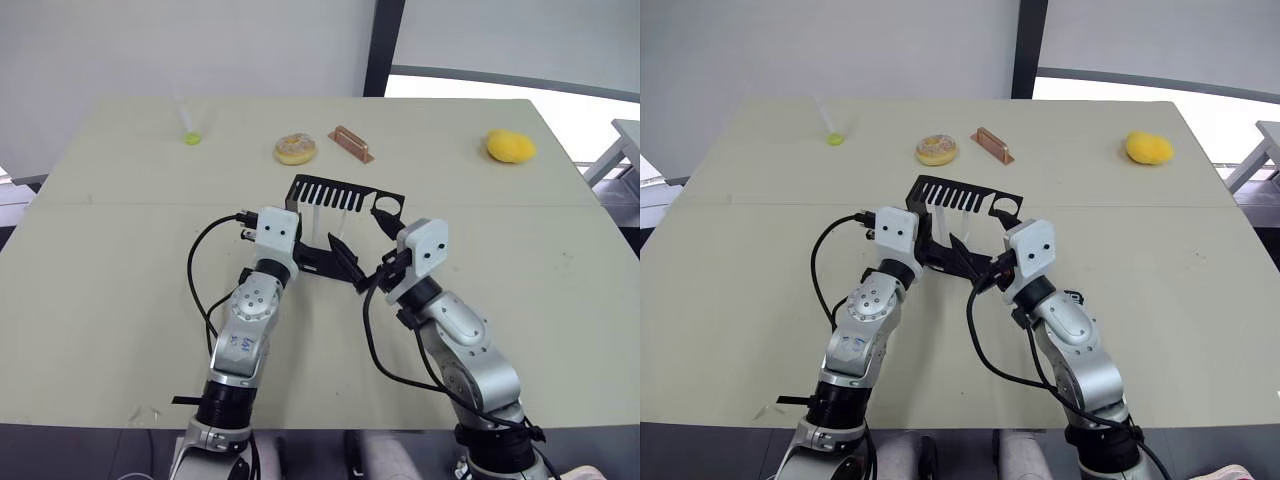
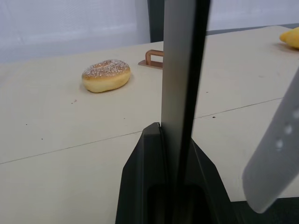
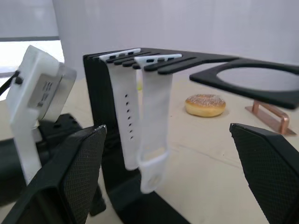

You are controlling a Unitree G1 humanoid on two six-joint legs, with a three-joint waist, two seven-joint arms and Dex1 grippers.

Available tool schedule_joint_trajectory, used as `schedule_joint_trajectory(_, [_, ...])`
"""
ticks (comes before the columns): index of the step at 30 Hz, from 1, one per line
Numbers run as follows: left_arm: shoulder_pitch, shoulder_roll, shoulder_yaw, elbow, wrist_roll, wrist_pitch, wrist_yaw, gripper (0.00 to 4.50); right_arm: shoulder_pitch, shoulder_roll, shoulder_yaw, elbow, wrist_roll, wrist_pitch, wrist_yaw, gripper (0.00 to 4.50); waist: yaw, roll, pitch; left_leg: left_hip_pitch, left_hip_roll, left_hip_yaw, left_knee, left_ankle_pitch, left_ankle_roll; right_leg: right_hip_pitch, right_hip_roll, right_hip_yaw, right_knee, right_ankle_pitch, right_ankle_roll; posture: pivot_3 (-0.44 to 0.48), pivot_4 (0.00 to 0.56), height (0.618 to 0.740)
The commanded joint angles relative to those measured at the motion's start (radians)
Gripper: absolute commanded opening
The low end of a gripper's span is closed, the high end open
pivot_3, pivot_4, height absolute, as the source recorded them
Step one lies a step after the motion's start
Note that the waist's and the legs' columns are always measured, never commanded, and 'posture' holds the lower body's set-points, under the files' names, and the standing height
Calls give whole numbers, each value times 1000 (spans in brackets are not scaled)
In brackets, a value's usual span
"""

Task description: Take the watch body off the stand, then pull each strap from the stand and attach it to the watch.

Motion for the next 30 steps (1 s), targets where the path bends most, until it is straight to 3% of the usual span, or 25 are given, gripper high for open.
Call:
schedule_joint_trajectory(1, [-12, -15, -9, -26, 11, -10, 10, 27, -27, 20, 8, 16, -16, -4, -19, 4500, 1, 0, 0, 0, 0, 0, 0, 0, 0, 0, 0, 0, 0, 0, 0, 0, 150, 740])
schedule_joint_trajectory(8, [-10, -18, -9, -30, 12, -1, 2, 27, -51, 44, 10, 47, -26, -14, -17, 4500, -1, 0, 0, 0, 0, 0, 0, 0, 0, 0, 0, 0, 0, 0, 0, 0, 150, 740])
schedule_joint_trajectory(11, [-10, -19, -8, -33, 14, 5, 4, 0, -54, 48, 7, 53, -27, -16, -16, 3563, -1, 0, 0, 0, 0, 0, 0, 0, 0, 0, 0, 0, 0, 0, 0, 0, 150, 740])
schedule_joint_trajectory(18, [-10, -20, -8, -34, 14, 10, 3, 0, -51, 55, 30, 46, -4, -24, 21, 33, -1, 0, 0, 0, 0, 0, 0, 0, 0, 0, 0, 0, 0, 0, 0, 0, 150, 740])
schedule_joint_trajectory(30, [-17, -24, -8, -25, 16, 24, 6, 0, -46, -13, 68, 29, -100, -175, 44, 33, -1, 0, 0, 0, 0, 0, 0, 0, 0, 0, 0, 0, 0, 0, 0, 0, 150, 740])
